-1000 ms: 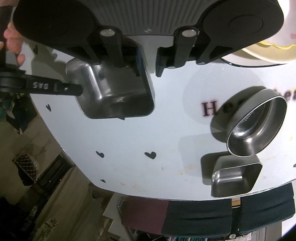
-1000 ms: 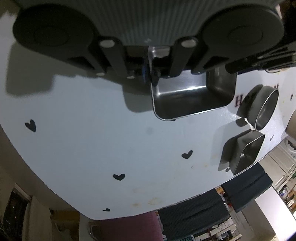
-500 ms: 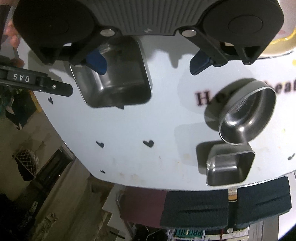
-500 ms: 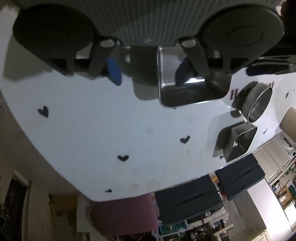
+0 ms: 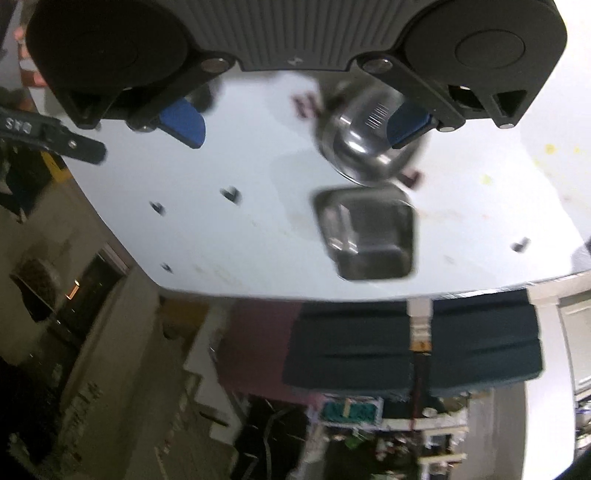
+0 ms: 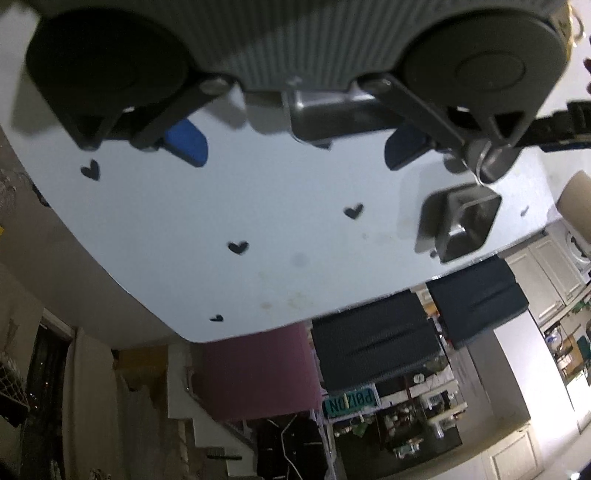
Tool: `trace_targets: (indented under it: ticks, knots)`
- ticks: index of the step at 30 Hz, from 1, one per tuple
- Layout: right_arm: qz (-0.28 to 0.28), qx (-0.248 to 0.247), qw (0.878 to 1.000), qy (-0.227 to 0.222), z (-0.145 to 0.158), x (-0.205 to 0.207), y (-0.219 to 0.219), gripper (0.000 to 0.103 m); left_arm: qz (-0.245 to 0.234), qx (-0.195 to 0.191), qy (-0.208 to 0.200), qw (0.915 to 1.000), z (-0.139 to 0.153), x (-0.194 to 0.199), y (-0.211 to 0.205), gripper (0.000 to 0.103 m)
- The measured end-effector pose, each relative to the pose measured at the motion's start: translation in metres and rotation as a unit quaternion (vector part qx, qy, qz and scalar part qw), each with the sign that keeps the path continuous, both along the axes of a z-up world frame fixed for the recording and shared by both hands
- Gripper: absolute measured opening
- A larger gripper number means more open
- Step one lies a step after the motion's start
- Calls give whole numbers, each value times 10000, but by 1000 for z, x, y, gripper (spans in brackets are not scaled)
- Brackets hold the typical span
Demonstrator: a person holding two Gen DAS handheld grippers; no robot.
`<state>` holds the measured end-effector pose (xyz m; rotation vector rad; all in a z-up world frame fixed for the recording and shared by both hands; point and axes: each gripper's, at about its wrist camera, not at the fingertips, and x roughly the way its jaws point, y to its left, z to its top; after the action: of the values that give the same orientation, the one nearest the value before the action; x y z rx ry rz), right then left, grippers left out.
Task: Organize plates and bowls
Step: 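Move both grippers to another square steel tray rim and close them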
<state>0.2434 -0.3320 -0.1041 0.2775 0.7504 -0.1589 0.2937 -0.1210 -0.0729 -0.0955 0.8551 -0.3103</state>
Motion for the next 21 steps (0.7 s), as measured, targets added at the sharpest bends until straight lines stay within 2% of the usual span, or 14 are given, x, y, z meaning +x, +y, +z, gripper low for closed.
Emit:
trace_targets:
  ticks: [8, 13, 21]
  knots:
    - [237, 176, 9991, -308, 17, 40, 48, 103, 448, 61, -257, 9986, 6, 47, 53, 103]
    - [365, 523, 9975, -296, 20, 76, 79, 103, 461, 283, -439, 9976, 5, 85, 70, 103]
    - [400, 1073, 9934, -62, 0, 138, 118, 103, 344, 717, -525, 9955, -18, 155, 76, 103]
